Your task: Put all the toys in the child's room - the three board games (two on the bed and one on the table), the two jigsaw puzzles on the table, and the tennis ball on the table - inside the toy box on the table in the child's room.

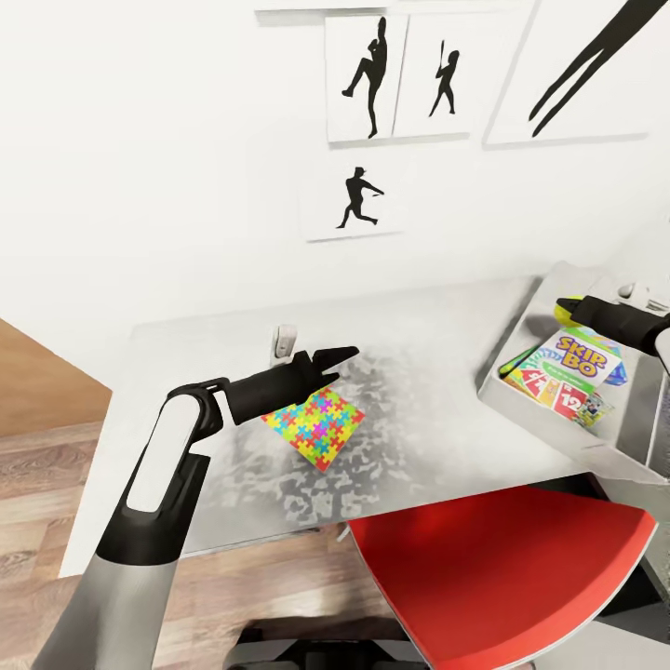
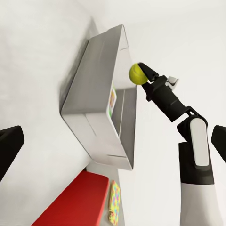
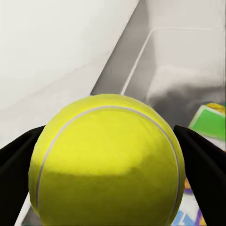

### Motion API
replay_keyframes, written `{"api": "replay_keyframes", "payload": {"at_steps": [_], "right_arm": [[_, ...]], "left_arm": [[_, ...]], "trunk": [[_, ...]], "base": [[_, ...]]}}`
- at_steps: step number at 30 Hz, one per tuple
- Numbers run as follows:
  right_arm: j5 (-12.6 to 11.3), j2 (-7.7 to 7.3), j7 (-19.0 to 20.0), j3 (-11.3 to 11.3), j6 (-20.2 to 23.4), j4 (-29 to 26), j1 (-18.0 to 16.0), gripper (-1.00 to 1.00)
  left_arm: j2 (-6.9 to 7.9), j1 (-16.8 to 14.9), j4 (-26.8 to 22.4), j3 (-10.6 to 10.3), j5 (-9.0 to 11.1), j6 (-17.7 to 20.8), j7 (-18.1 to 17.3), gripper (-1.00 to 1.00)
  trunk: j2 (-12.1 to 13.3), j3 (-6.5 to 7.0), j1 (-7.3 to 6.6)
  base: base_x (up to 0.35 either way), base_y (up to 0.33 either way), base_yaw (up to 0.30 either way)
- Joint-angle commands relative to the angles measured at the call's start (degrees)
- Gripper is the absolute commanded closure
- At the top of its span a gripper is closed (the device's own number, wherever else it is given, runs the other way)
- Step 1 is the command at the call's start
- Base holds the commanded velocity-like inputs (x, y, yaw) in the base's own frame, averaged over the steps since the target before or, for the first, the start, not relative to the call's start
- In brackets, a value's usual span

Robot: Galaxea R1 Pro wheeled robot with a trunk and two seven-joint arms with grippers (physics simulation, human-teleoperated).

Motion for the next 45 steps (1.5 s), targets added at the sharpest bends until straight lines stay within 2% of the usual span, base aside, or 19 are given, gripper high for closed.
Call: {"api": "replay_keyframes", "payload": {"at_steps": [1, 45], "right_arm": [[-0.5, -0.13, -0.4, 0.1, 0.1, -0.1, 0.0, 1.0], [-0.6, -0.31, -0.4, -0.2, 0.1, -0.8, 0.3, 1.0]], "left_arm": [[-0.03, -0.1, 0.0, 0.0, 0.6, 0.2, 0.6, -1.0], [-0.11, -0.1, 0.0, 0.0, 0.5, 0.1, 0.6, -1.0]], "trunk": [[-0.1, -0.09, 0.03], [-0.1, -0.09, 0.03]], "base": [[0.0, -0.192, 0.0], [-0.018, -0.056, 0.0]]}}
